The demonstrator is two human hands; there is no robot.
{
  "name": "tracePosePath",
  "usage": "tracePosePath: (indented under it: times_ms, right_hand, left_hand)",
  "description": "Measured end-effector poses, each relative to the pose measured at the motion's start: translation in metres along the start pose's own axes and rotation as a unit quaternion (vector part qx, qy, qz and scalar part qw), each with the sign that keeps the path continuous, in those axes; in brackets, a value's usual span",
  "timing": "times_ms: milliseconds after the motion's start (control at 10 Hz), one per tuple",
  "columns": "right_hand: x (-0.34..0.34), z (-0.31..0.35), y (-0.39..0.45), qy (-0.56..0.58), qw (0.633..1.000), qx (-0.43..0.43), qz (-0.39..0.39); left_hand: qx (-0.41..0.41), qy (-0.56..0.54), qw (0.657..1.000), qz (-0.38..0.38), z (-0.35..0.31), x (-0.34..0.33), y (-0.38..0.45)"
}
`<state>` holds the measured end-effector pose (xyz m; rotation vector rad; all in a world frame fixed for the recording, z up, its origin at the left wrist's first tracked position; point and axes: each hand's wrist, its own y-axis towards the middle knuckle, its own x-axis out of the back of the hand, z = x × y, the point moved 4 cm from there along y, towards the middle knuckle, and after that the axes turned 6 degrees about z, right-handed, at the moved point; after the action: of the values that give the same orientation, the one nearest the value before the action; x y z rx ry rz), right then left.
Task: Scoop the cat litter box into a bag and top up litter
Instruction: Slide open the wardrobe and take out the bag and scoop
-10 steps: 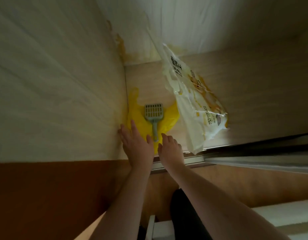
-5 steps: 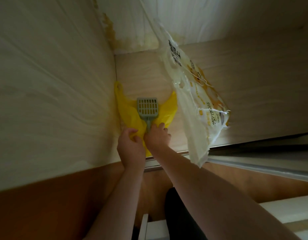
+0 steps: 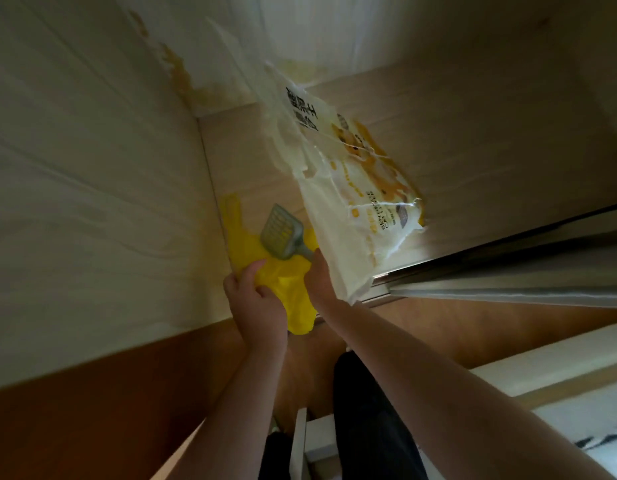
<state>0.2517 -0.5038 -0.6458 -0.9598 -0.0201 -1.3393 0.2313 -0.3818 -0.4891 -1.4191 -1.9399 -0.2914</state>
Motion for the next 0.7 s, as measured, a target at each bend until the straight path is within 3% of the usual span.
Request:
tracePosePath:
  times_ms: [100, 200, 400, 500, 700]
  right_hand:
    - [0.073, 0.047, -0.091, -0.107, 0.991, -0.052, 0.055]
    - [0.095, 0.030, -0.129, -0.132, 0.990, -0.057, 0.015]
    - [0.088, -0.005, -0.173, -0.076, 0.994, -0.031, 0.073]
    - [0.092, -0.017, -0.186, 0.008, 0.995, -0.036, 0.094]
    - [0.098, -0.017, -0.196, 0.057, 0.995, -0.035, 0.069]
  left_hand:
    - [-0.001, 0.013, 1.000, 0.020, 0.000, 0.009, -0.009]
    - [-0.002, 0.023, 0.999, 0.039, -0.003, 0.020, -0.019]
    - [-0.087, 0.081, 0.989, 0.093, -0.019, 0.047, -0.039]
    - [-0.135, 0.105, 0.977, 0.126, -0.029, 0.058, -0.051]
    - [-0.202, 0.089, 0.959, 0.176, -0.043, 0.060, -0.062]
